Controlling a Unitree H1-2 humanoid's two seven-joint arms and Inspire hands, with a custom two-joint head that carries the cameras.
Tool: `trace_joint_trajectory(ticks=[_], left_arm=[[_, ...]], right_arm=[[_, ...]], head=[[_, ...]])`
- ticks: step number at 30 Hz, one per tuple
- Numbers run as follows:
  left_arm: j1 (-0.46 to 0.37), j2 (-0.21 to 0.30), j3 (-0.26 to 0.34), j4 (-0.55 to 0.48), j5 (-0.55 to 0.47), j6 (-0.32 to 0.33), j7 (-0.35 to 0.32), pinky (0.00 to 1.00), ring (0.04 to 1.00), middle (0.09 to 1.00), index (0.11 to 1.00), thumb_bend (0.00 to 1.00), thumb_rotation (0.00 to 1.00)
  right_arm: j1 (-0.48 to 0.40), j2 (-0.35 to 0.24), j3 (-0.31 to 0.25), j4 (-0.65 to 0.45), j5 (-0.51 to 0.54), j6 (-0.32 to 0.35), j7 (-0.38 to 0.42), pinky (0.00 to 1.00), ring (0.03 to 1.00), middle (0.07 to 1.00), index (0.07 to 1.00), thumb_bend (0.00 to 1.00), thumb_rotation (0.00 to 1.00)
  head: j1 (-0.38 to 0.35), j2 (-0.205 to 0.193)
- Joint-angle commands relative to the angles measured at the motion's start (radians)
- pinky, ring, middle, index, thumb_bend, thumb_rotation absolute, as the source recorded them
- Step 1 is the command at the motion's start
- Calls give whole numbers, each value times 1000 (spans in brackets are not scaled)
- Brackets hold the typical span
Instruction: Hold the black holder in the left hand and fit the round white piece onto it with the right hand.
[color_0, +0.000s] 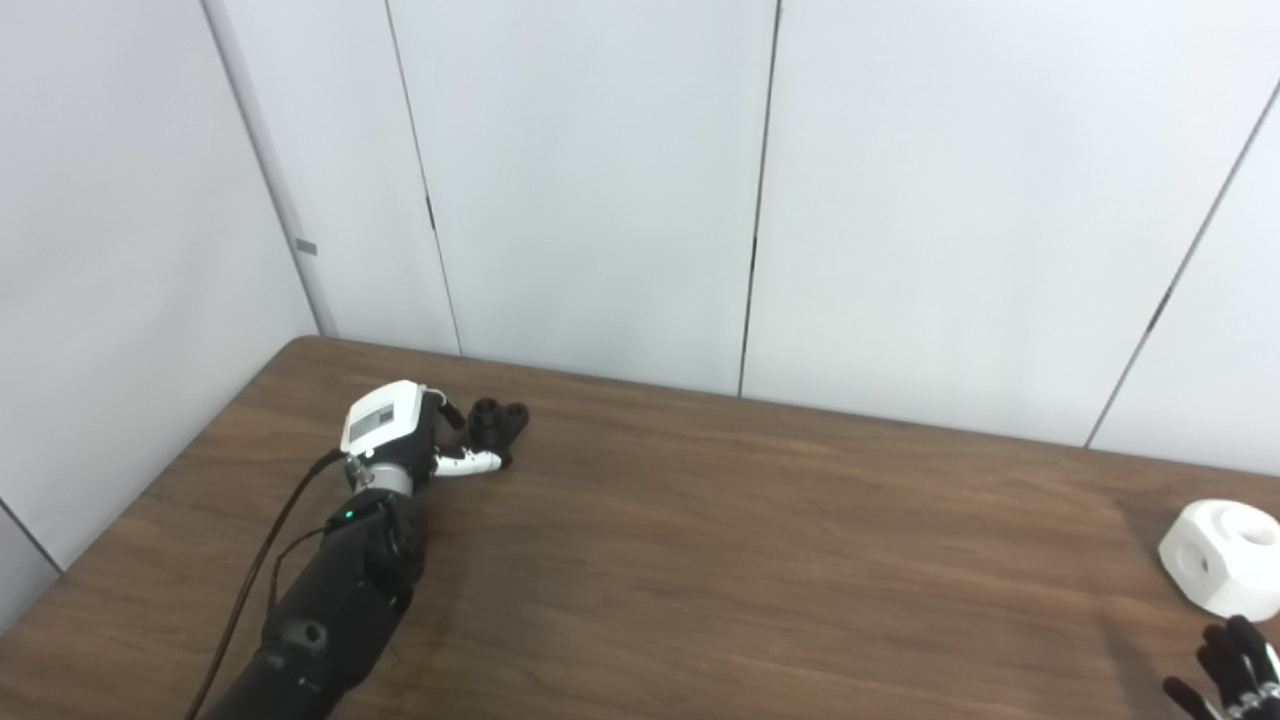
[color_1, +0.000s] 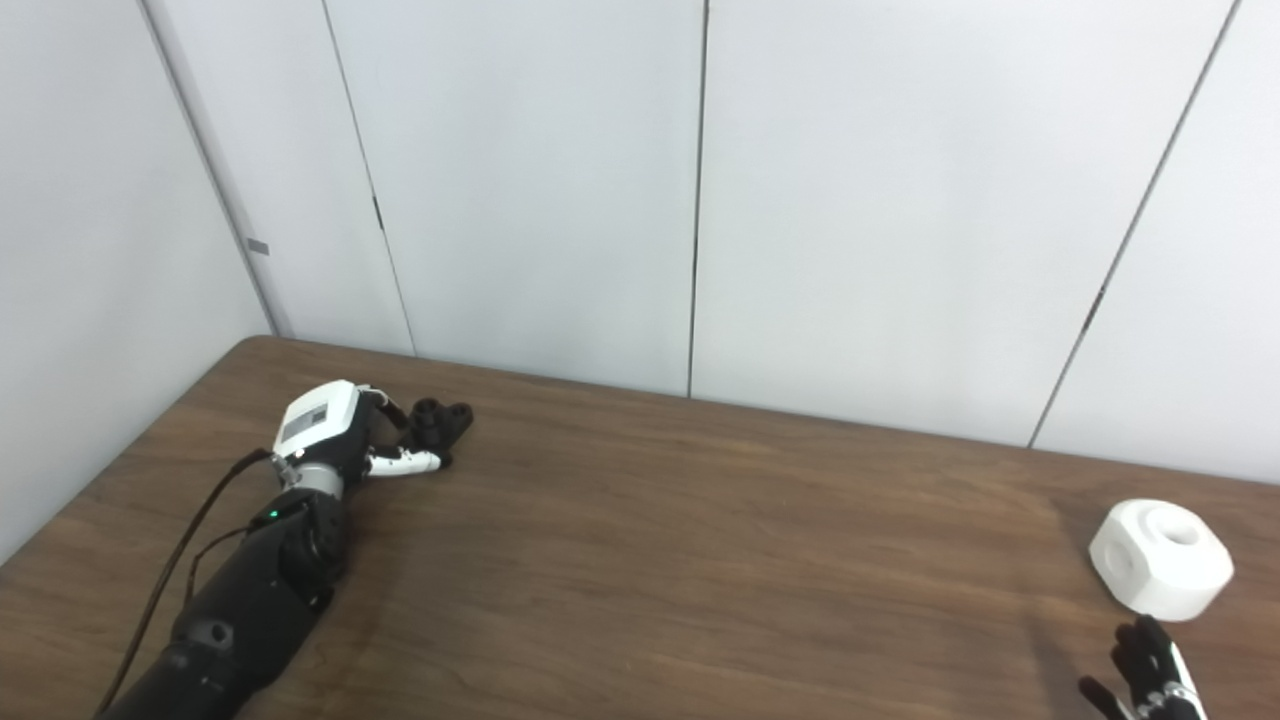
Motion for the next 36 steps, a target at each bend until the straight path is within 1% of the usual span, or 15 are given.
trace_joint_trajectory(ticks=[1, 4, 8, 11, 14, 18, 21, 25, 27, 28, 29, 30, 32, 36], left_arm=[[-22, 26, -6, -3, 9, -17, 17, 991, 954, 893, 619, 848, 332], [-15, 18, -13, -9, 11, -13, 16, 992, 958, 894, 628, 843, 316], [-7, 11, -28, -17, 12, 2, -2, 983, 960, 896, 649, 835, 318], [-3, 8, -36, -13, 12, 7, -2, 970, 948, 885, 651, 837, 311], [0, 5, -34, -15, 3, 5, -1, 977, 943, 875, 646, 829, 293], [2, 3, -30, -11, -3, -7, 8, 976, 940, 868, 632, 819, 273], [3, -2, -17, -8, -23, -29, 21, 969, 933, 854, 596, 811, 228], [5, -2, -15, -14, -33, -24, 15, 964, 929, 852, 561, 794, 224], [5, -5, -9, -10, -42, -30, 23, 954, 922, 846, 543, 792, 195], [5, -7, -5, -5, -49, -39, 29, 955, 921, 844, 516, 661, 135], [4, -9, 0, -1, -57, -47, 33, 951, 915, 834, 498, 579, 94], [4, -10, 3, 2, -62, -53, 35, 951, 912, 829, 491, 552, 78], [6, -16, 19, 3, -87, -63, 39, 945, 909, 820, 484, 529, 59], [6, -17, 22, 1, -100, -67, 40, 932, 904, 811, 482, 522, 48]], right_arm=[[61, 39, 22, 46, 0, 7, -7, 905, 993, 973, 964, 642, 871], [61, 38, 24, 46, 4, 2, -4, 905, 993, 973, 964, 641, 870], [63, 39, 26, 38, 10, 9, -4, 906, 993, 976, 970, 648, 862], [62, 39, 26, 40, 10, 9, -5, 914, 995, 975, 967, 658, 864], [60, 37, 27, 48, 16, -2, 2, 918, 996, 982, 973, 652, 859], [63, 43, 25, 38, 19, 10, -6, 903, 980, 970, 962, 664, 846], [61, 43, 25, 43, 19, -1, -4, 897, 978, 971, 962, 659, 848], [62, 44, 24, 43, 28, 0, -2, 899, 976, 970, 963, 665, 836], [63, 46, 24, 40, 28, 5, -4, 898, 975, 971, 962, 671, 828], [63, 46, 24, 40, 29, 4, -4, 899, 976, 972, 963, 672, 826], [62, 46, 24, 41, 30, 1, -4, 898, 976, 972, 962, 674, 821], [62, 47, 24, 41, 30, 0, -3, 899, 977, 971, 961, 672, 821], [62, 45, 25, 43, 32, -7, 1, 899, 974, 966, 957, 661, 820], [64, 44, 27, 35, 19, -8, -2, 896, 975, 959, 957, 646, 832]], head=[[-1, 3], [-3, 5], [-6, 6], [-8, 7], [-10, 8], [-10, 8], [-10, 8], [-10, 10], [-11, 10], [-11, 10], [-11, 10], [-11, 10], [-12, 9], [-12, 8]])
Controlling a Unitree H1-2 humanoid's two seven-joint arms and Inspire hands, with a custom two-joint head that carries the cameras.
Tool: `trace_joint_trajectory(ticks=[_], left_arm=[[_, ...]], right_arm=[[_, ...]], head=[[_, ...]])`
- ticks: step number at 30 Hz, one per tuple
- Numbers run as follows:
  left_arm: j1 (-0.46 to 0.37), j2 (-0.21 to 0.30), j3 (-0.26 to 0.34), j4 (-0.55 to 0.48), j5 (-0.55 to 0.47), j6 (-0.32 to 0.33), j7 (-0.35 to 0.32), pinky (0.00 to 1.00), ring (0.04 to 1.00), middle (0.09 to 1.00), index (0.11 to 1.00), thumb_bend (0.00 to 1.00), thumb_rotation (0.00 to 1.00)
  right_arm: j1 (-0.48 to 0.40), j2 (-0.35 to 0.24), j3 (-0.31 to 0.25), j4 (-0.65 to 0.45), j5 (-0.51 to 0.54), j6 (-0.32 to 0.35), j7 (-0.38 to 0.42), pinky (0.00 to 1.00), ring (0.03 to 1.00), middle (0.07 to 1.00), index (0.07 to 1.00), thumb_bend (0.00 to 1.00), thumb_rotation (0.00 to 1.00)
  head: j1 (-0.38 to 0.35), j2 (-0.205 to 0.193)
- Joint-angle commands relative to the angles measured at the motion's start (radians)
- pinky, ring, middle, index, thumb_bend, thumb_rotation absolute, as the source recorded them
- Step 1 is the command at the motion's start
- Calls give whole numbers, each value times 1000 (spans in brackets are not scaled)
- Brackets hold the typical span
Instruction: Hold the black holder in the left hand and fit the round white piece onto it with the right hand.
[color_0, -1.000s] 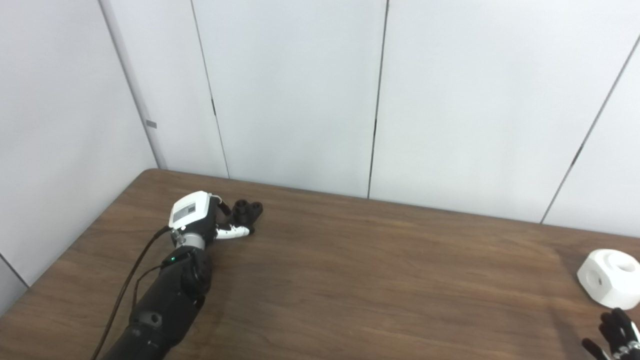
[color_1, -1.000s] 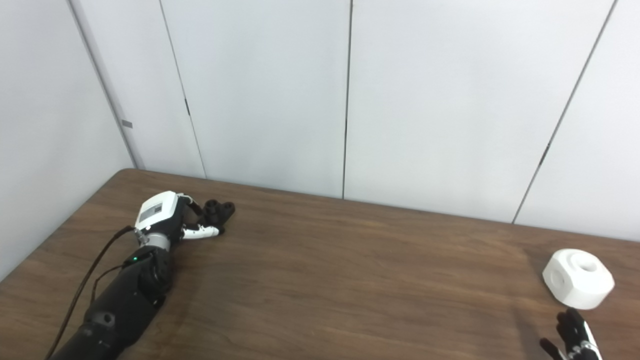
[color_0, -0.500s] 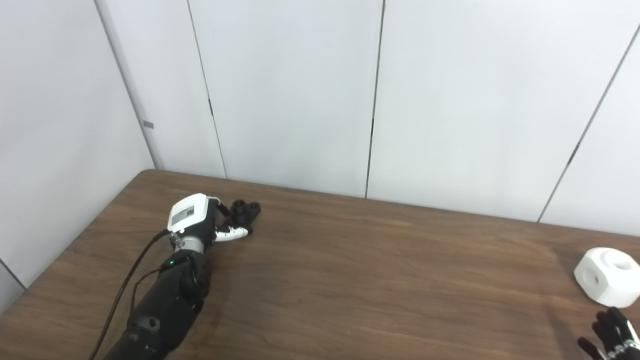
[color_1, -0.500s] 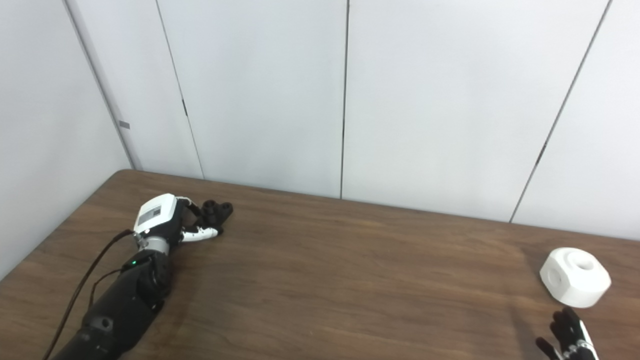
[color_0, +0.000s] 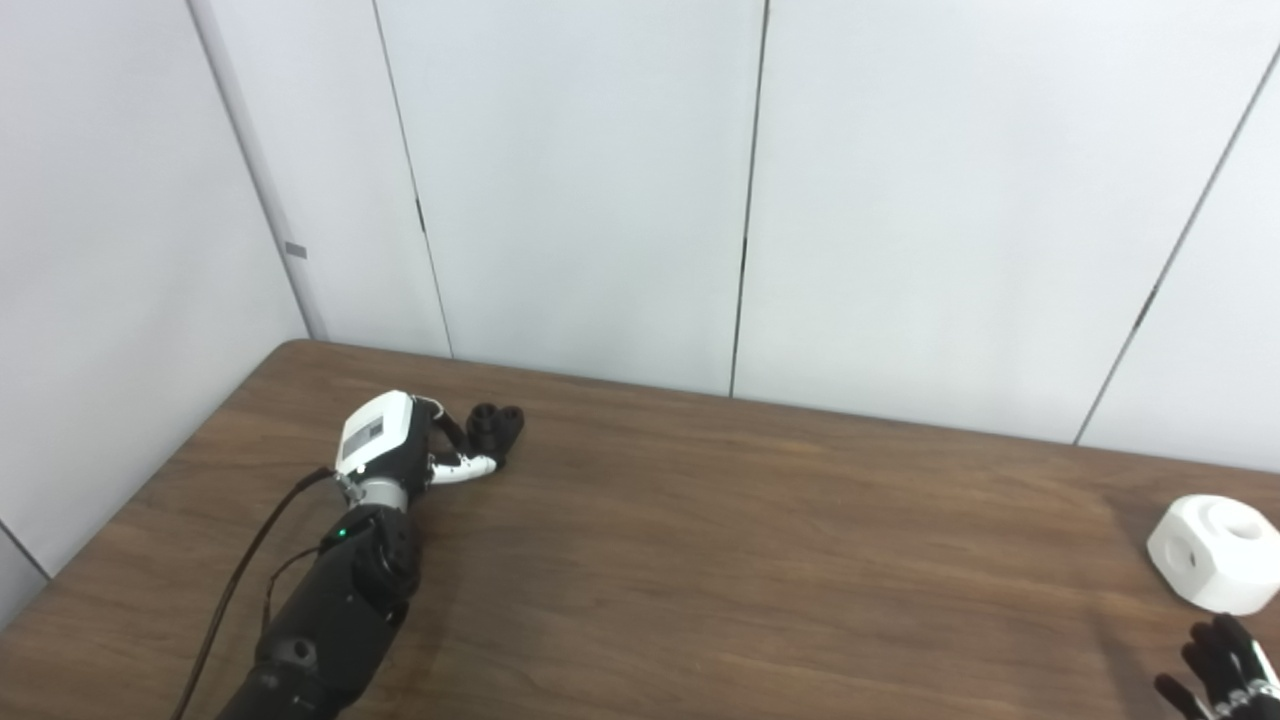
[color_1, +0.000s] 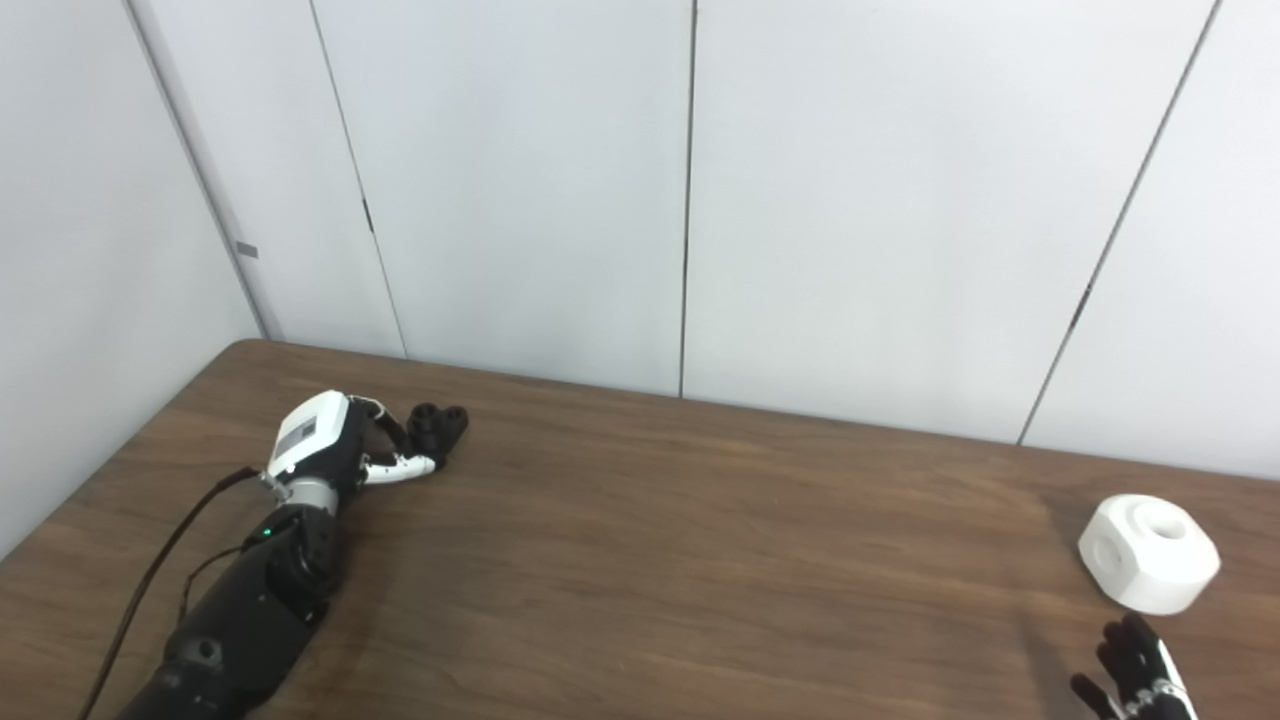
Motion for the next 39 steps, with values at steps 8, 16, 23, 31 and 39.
trace_joint_trajectory(ticks=[8, 16, 23, 31, 39], left_arm=[[-8, 10, -19, -8, 7, -31, 2, 916, 892, 789, 481, 521, 44], [23, 10, -13, -80, -10, -38, -25, 876, 885, 784, 483, 521, 45], [51, 11, -22, -176, 8, -29, -61, 857, 876, 790, 485, 521, 45], [113, 10, -33, -322, 6, -66, -109, 832, 869, 785, 485, 520, 44], [219, -17, -49, -546, -9, -92, -185, 836, 885, 812, 485, 520, 46]], right_arm=[[63, 39, 26, 30, 7, -2, -1, 914, 993, 979, 977, 624, 870], [65, 40, 27, 25, 0, 5, -7, 920, 997, 986, 980, 636, 879], [63, 46, 28, 22, -13, 13, -19, 900, 988, 974, 968, 635, 879], [67, 53, 29, 9, 3, 13, -14, 908, 970, 970, 968, 613, 858], [62, 68, 25, -7, -13, 43, -39, 881, 949, 954, 944, 679, 822]], head=[[-7, 2], [-12, 6], [-20, 10], [-34, 21], [-48, 31]])
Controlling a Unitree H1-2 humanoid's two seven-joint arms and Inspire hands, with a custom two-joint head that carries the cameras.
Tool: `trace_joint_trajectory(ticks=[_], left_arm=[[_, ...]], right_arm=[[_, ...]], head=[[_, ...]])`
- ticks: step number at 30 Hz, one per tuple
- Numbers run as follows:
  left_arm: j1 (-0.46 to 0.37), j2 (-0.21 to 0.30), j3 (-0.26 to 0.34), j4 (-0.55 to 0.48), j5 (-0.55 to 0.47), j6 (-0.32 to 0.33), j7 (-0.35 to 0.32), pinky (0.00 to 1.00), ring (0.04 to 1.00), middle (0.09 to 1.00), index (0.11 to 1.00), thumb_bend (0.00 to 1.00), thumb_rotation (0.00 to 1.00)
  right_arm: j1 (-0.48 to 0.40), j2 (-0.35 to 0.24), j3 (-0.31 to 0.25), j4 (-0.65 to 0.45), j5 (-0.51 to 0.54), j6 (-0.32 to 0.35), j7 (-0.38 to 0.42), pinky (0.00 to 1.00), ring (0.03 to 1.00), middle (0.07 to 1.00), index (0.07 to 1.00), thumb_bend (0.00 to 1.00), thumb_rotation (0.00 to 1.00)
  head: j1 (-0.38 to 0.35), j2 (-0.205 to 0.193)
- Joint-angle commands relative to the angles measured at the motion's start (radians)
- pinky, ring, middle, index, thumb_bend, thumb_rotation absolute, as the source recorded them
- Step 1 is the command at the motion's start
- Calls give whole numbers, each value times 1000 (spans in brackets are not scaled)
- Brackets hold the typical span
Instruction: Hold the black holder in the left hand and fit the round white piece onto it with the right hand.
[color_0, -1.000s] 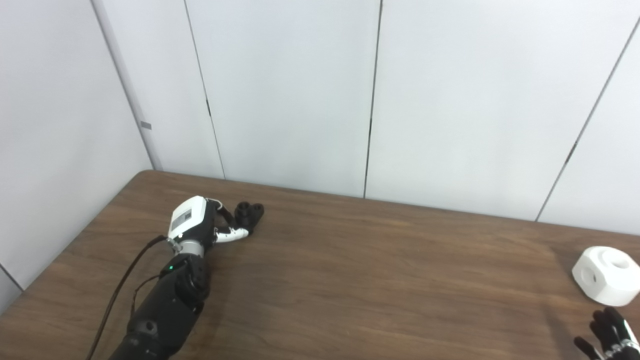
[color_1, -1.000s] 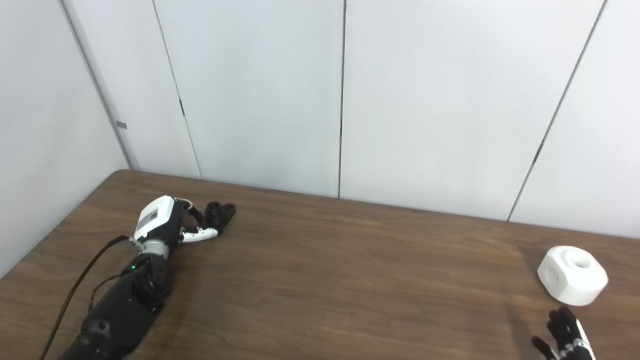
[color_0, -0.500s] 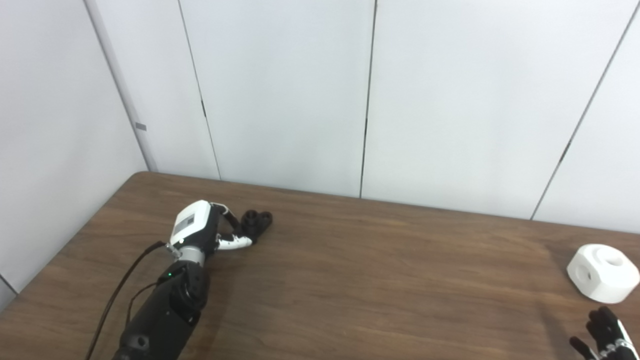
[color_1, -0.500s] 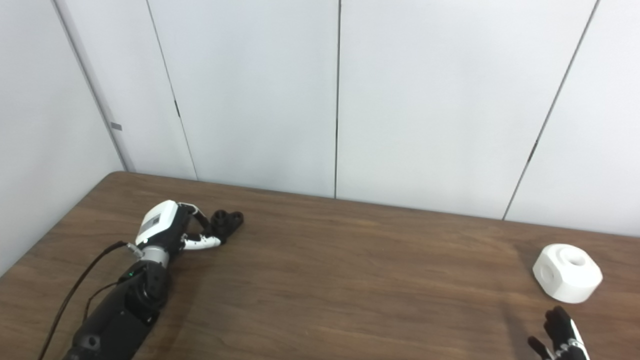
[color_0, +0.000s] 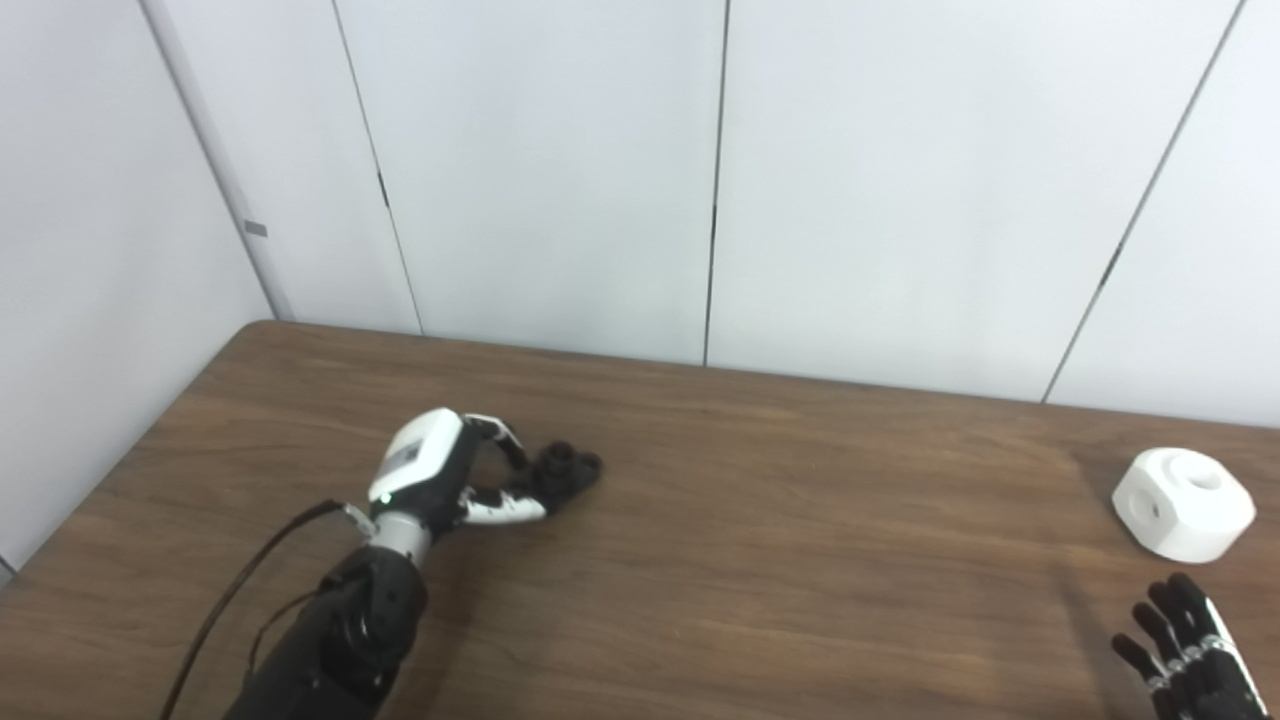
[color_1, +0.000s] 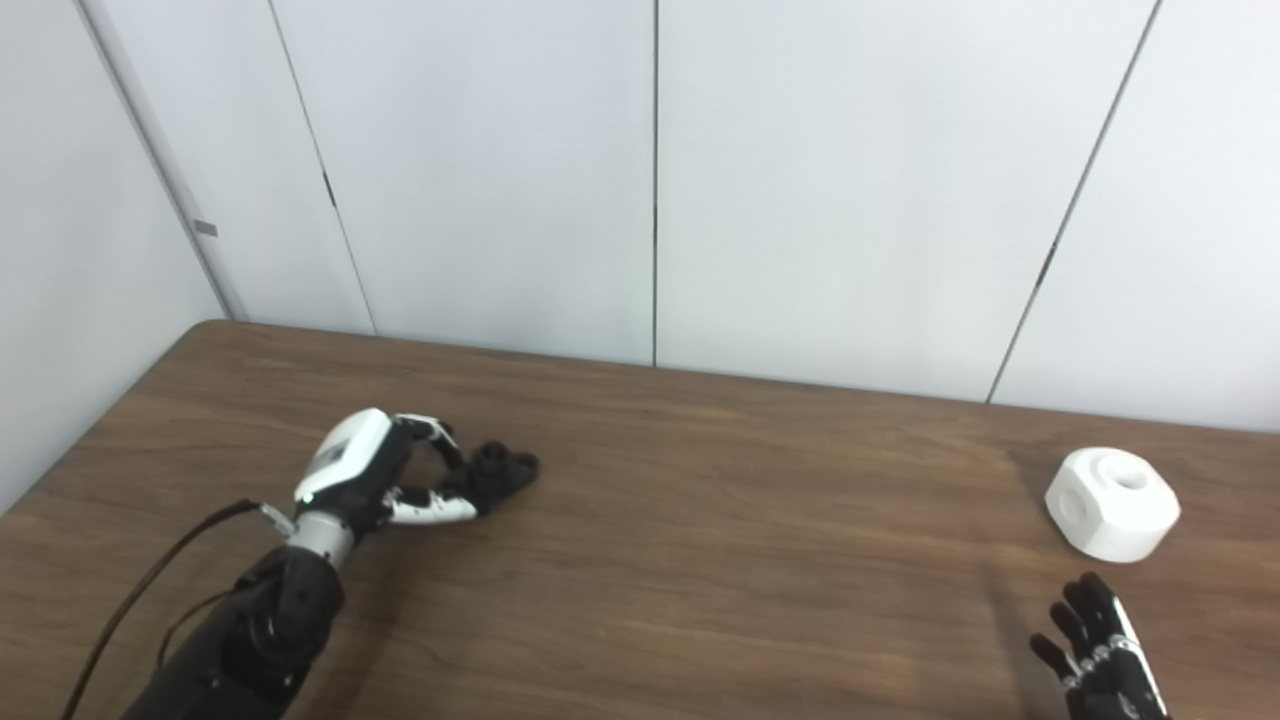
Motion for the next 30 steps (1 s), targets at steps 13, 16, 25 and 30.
trace_joint_trajectory(ticks=[13, 16, 25, 30], left_arm=[[96, -12, -20, -257, 6, -77, -103, 852, 888, 810, 486, 520, 51], [119, -17, -26, -295, 5, -87, -130, 895, 887, 805, 485, 520, 51], [189, -26, -74, -406, 16, -115, -222, 905, 902, 818, 486, 520, 53], [222, -39, -86, -463, 3, -83, -295, 931, 914, 820, 486, 520, 52]], right_arm=[[35, 53, 31, -29, -33, 56, -39, 925, 970, 960, 960, 637, 848], [34, 57, 40, -51, -36, 72, -47, 926, 970, 963, 964, 622, 853], [24, 64, 70, -118, -61, 137, -90, 967, 993, 967, 978, 584, 883], [18, 67, 84, -140, -73, 154, -116, 959, 983, 959, 971, 604, 876]], head=[[-70, 67], [-94, 95], [-158, 173], [-177, 195]])
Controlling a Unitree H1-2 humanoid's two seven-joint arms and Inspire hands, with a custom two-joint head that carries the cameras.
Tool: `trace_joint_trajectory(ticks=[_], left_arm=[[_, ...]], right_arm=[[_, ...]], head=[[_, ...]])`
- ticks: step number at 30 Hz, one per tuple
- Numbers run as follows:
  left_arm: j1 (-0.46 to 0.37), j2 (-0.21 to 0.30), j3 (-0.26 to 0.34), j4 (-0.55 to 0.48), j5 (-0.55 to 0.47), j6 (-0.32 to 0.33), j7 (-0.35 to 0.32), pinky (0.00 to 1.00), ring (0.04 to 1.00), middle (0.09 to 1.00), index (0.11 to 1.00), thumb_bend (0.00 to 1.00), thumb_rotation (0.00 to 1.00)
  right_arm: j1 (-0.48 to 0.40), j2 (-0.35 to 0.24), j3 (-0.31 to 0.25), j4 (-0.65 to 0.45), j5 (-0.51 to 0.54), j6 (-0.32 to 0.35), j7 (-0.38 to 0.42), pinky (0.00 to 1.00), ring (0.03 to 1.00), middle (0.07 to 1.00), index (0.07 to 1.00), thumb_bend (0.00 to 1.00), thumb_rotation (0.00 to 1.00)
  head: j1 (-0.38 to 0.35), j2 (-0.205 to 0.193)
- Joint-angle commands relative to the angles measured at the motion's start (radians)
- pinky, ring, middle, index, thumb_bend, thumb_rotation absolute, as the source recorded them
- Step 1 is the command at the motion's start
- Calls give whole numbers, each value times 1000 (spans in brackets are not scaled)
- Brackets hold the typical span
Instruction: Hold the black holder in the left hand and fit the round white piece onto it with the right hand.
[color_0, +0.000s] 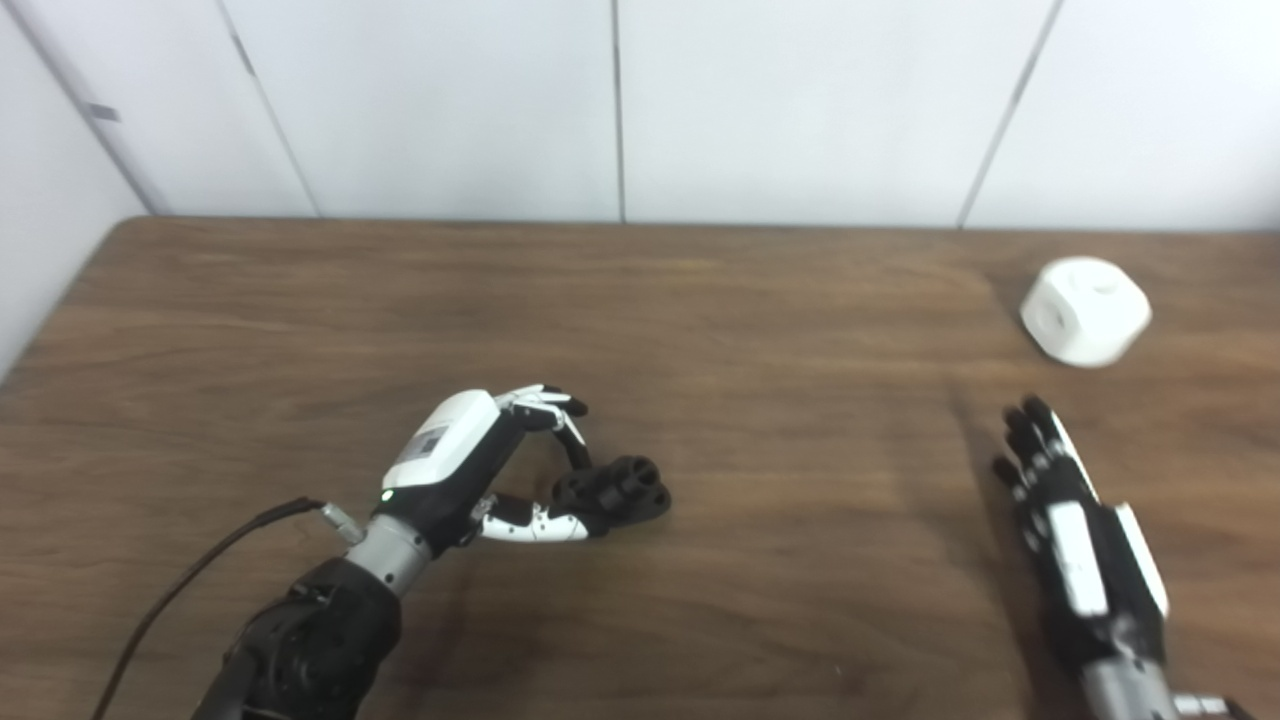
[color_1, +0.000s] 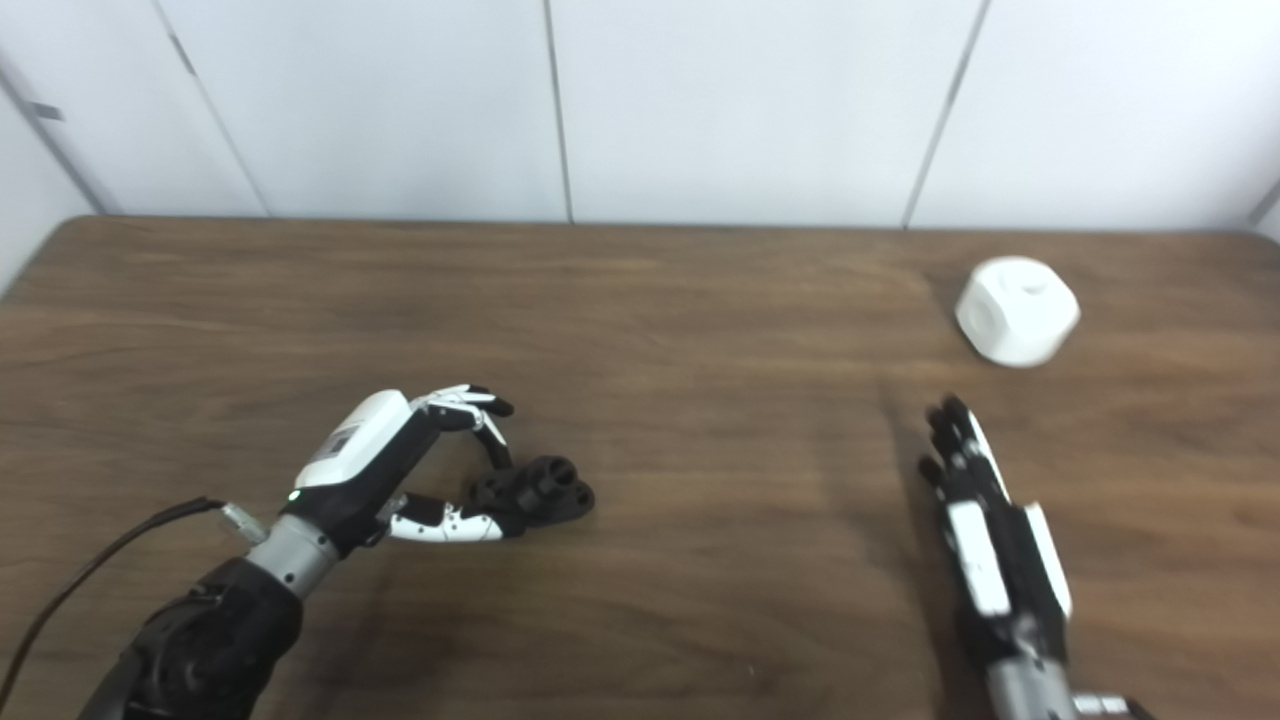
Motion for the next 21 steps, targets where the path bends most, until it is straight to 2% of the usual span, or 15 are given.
trace_joint_trajectory(ticks=[1, 12, 17, 21], left_arm=[[-7, 1, -1, -48, 4, -6, -17, 931, 915, 822, 486, 520, 52], [34, -3, -56, -33, 58, -43, -75, 966, 910, 816, 485, 522, 54], [48, -20, -84, -31, 102, -55, -68, 960, 901, 810, 485, 523, 54], [49, -29, -107, -29, 175, -70, -58, 963, 894, 804, 485, 523, 55]], right_arm=[[1, 41, 1, -39, -6, -10, -13, 962, 986, 961, 971, 608, 879], [-7, 37, 14, -47, -16, -5, -28, 934, 979, 957, 965, 625, 882], [-6, 38, 19, -56, -7, 0, -29, 929, 979, 960, 969, 617, 881], [-6, 38, 22, -61, -7, 0, -32, 943, 983, 962, 973, 621, 878]], head=[[-1, 4], [-13, 14], [-14, 18], [-18, 21]])
